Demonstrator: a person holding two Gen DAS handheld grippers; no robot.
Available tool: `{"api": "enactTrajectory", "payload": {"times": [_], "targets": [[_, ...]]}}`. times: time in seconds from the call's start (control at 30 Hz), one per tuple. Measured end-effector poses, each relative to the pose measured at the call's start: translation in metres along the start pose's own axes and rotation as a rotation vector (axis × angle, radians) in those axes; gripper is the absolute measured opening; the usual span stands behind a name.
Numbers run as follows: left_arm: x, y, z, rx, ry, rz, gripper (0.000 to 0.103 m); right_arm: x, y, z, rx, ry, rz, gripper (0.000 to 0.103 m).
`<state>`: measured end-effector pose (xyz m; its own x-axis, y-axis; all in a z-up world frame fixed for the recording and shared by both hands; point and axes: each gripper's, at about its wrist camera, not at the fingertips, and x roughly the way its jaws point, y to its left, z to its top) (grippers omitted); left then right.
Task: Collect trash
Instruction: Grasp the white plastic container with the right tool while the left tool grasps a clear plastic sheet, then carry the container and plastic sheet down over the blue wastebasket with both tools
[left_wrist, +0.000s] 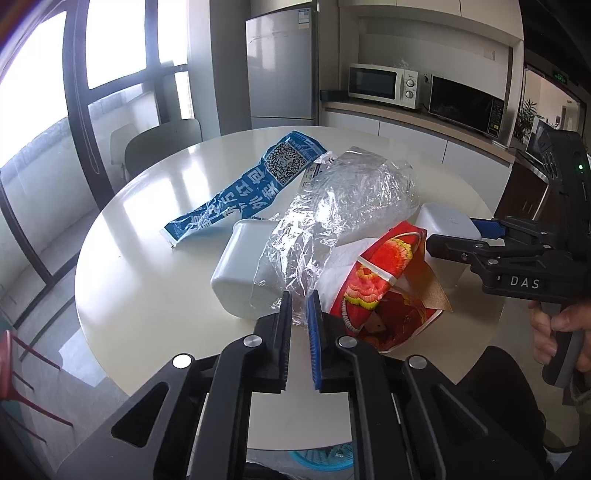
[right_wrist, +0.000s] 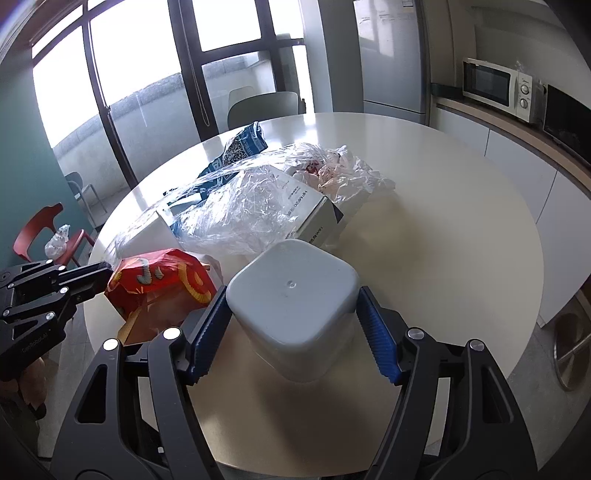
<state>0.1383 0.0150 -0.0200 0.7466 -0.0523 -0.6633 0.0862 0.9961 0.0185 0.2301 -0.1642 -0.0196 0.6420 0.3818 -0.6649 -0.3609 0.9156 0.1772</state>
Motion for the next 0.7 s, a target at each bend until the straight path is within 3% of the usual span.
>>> {"api": "enactTrajectory", "payload": {"times": [0.43, 0.7], "targets": [[-0.049, 0.008, -0.006, -0.065, -0.071, 0.003, 0.001, -0.043, 0.008, -0.015, -0.008, -0.043, 0.017, 0.065], [-0.098, 0.006, -0.034, -0.091, -0.095, -0.019, 0.001, -0.087, 0.018, -0.029, -0.020, -0.081, 0.049, 0.065]]}}
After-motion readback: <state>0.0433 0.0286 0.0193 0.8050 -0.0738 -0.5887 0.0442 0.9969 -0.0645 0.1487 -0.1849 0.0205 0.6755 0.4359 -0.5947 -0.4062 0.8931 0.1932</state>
